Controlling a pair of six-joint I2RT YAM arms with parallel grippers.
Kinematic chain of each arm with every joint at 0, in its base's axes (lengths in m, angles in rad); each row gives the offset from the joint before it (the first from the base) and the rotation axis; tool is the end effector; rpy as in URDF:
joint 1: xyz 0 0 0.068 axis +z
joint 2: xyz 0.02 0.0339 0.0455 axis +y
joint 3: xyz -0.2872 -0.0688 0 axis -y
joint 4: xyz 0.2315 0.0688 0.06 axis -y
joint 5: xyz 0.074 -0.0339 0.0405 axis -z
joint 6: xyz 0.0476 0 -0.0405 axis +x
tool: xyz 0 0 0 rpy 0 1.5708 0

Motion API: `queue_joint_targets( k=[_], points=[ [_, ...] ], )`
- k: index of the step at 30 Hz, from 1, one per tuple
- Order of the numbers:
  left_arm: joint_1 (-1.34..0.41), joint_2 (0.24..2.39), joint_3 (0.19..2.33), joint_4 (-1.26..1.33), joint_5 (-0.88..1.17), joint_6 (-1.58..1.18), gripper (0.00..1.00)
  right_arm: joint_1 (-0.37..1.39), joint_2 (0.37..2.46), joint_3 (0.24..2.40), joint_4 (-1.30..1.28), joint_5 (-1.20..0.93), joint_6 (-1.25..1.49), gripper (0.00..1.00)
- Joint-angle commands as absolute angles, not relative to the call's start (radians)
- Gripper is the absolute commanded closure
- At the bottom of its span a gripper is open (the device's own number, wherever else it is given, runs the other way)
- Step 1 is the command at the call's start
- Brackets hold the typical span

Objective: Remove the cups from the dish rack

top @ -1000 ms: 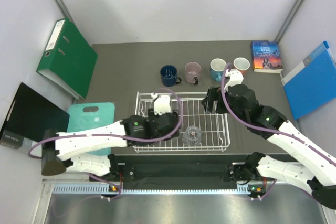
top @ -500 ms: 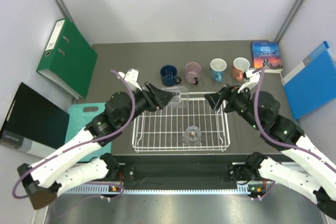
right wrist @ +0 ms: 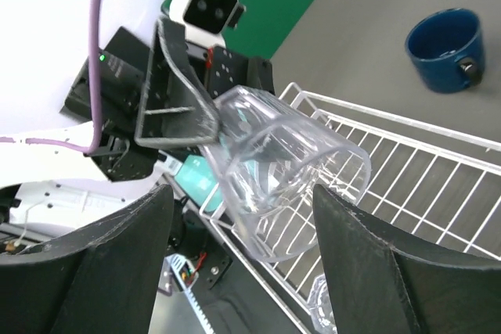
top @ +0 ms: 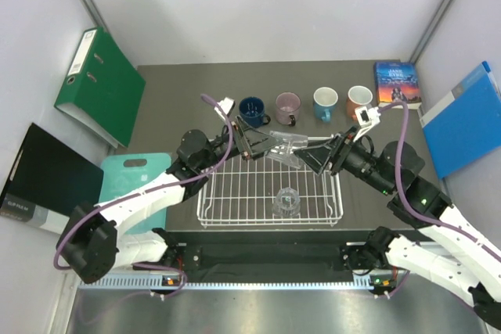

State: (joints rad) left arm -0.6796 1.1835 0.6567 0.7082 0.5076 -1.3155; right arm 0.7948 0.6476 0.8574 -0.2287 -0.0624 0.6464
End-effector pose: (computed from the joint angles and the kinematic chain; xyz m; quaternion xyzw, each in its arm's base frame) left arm 0.1842 -0.1786 0.3358 -0.0105 0.6489 -0.7119 0.2683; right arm 0.0864 0.0923 0.3914 -0.0747 0.7098 0.4786 0.5113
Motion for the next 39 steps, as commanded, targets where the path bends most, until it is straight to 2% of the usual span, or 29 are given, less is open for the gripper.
queue_joint_targets(
  k=[1,5,9,14,17,20,21,22,23,24,25,26,29,31,34,39],
  points=[
    [-0.678,1.186,0.727,0.902,0.592,-1.359,1.0,0.804,0.647,0.865,-0.172,-0.109,0.658,0.29],
    [-0.68,1.184,0.724,0.888,0.597,-1.351,1.0,0.804,0.672,0.868,-0.163,-0.121,0.65,0.28],
    [-0.693,1.19,0.716,0.884,0.6,-1.35,1.0,0.804,0.742,0.874,-0.134,-0.17,0.647,0.41],
    [-0.721,1.212,0.693,0.906,0.6,-1.353,1.0,0.804,0.825,0.868,-0.074,-0.261,0.657,0.48],
    [-0.73,1.226,0.692,0.917,0.603,-1.354,1.0,0.805,0.845,0.868,-0.066,-0.273,0.657,0.59],
    [-0.73,1.238,0.698,0.911,0.612,-1.348,1.0,0.805,0.827,0.862,-0.072,-0.258,0.647,0.86],
    [-0.73,1.236,0.699,0.887,0.609,-1.335,1.0,0.804,0.819,0.862,-0.08,-0.243,0.644,1.0],
    [-0.73,1.232,0.704,0.862,0.607,-1.321,0.96,0.804,0.809,0.867,-0.107,-0.204,0.632,1.0],
    [-0.73,1.23,0.719,0.833,0.606,-1.303,0.87,0.802,0.786,0.871,-0.126,-0.184,0.623,1.0],
    [-0.73,1.226,0.73,0.76,0.604,-1.258,0.71,0.804,0.773,0.879,-0.147,-0.158,0.612,1.0],
    [-0.732,1.215,0.742,0.721,0.586,-1.237,0.38,0.804,0.762,0.887,-0.173,-0.094,0.594,1.0],
    [-0.729,1.209,0.762,0.68,0.572,-1.218,0.27,0.802,0.738,0.906,-0.24,-0.056,0.588,1.0],
    [-0.715,1.169,0.813,0.475,0.464,-1.12,0.01,0.804,0.698,0.957,-0.38,0.113,0.552,1.0],
    [-0.695,1.135,0.854,0.299,0.34,-1.054,0.01,0.802,0.683,1.0,-0.455,0.264,0.532,1.0],
    [-0.666,1.085,0.851,0.178,0.163,-1.051,0.01,0.801,0.684,1.064,-0.595,0.493,0.505,1.0],
    [-0.653,1.032,0.79,0.101,-0.04,-1.137,0.01,0.763,0.856,1.166,-0.843,0.808,0.509,1.0]
  ],
)
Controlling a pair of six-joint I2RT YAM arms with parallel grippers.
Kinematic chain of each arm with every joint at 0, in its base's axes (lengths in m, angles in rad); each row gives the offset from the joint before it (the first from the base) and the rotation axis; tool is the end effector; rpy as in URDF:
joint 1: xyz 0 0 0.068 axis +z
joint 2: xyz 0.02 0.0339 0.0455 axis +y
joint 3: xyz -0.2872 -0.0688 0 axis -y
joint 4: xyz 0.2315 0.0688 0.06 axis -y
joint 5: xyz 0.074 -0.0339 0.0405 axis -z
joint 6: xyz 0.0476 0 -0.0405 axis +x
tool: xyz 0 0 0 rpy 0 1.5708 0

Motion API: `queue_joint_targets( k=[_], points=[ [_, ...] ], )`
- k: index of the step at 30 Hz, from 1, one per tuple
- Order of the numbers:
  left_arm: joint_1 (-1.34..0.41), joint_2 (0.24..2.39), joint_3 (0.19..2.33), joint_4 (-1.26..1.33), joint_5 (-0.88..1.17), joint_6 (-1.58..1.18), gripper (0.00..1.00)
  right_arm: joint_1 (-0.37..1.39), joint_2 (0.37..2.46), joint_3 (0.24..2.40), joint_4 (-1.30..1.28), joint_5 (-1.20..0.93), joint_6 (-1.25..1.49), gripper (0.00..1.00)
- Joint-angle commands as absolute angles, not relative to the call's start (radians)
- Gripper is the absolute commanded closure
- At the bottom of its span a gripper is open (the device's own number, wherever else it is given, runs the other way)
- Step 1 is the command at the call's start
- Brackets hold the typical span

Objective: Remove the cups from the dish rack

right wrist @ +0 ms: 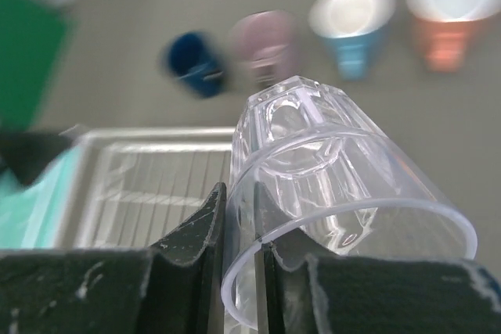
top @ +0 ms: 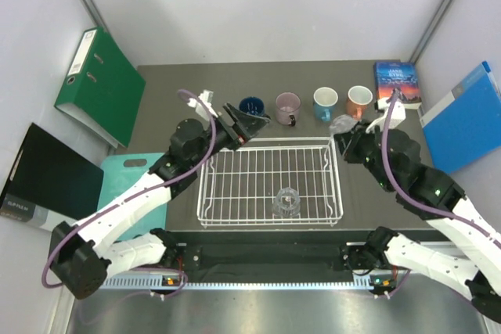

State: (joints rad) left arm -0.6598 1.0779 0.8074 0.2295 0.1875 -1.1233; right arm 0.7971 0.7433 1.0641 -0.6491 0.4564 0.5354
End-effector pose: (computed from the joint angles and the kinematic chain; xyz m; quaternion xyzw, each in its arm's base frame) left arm 0.1873 -0.1565 0.3575 -0.1019 0.7140 -0.5788 0.3806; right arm 0.0987 0.0710 0.4002 0.0272 0.8025 0.2058 0.5594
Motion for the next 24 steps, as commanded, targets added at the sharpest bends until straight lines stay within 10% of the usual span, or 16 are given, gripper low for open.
queue_joint_targets(
  k=[1,7,24],
  points=[
    [-0.653,1.038,0.795,0.068,-0.055,-1.143,0.01,0.709,0.891,1.192,-0.86,0.807,0.511,1.0],
    [-0.653,1.149,0.954,-0.222,-0.04,-1.062,0.01,0.295,1.075,1.151,-0.766,0.375,0.514,1.0],
    [-0.655,1.23,1.078,-0.489,-0.084,-0.884,0.01,0.183,1.601,1.22,-0.672,0.221,0.627,1.0]
  ],
)
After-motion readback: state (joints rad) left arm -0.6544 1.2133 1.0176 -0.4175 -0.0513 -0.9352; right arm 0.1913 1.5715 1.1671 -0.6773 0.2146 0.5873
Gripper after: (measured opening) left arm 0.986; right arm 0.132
